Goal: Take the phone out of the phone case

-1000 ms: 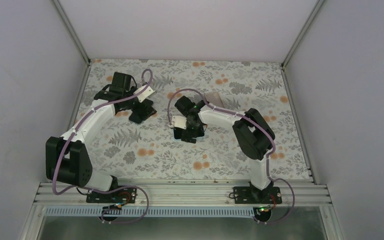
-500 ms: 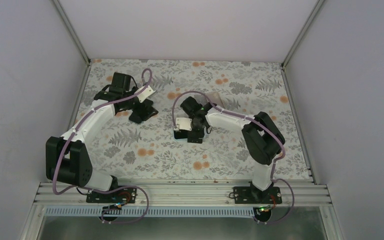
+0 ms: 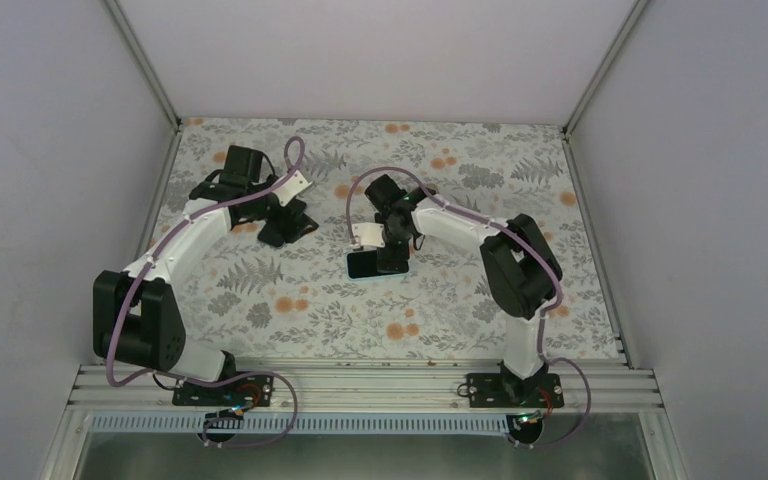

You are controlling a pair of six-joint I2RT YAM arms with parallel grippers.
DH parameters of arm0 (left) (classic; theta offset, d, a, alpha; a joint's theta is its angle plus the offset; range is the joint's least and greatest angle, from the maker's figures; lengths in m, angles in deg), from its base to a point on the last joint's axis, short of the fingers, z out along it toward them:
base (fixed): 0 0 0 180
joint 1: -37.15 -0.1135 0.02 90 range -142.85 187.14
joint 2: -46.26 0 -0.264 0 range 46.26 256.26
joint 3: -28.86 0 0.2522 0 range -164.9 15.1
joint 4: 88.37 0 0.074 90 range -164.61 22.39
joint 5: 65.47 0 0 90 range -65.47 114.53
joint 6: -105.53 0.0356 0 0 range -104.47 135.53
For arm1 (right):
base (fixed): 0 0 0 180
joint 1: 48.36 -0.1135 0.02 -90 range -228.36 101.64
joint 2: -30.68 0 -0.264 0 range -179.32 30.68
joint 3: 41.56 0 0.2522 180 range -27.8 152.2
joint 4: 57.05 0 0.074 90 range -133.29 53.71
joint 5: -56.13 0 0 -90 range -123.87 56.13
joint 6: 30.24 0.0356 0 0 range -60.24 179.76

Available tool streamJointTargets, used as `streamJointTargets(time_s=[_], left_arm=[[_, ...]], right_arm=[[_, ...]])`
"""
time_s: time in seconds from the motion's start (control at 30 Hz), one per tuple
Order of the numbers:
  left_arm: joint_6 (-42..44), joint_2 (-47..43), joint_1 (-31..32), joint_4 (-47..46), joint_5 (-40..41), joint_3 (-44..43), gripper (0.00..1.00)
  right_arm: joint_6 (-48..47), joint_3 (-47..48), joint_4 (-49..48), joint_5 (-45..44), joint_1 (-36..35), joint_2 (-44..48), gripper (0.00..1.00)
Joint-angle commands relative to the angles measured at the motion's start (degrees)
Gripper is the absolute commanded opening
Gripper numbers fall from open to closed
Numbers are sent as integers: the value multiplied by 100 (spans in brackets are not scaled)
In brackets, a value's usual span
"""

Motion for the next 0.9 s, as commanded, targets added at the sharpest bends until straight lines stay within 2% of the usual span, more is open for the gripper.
streamJointTargets(time_s=[0.0,0.33,0.87], left_arm=[[72,32,-32,36,-197,78,100],[124,120,-29,20,-277,157,100],[-39,137,-33,-134,-259,208,100]], right_arm=[[-198,373,376,388,69,-286,100],[-98,938,1087,854,206,-692,100],[33,183,464,509,176,-520,100]])
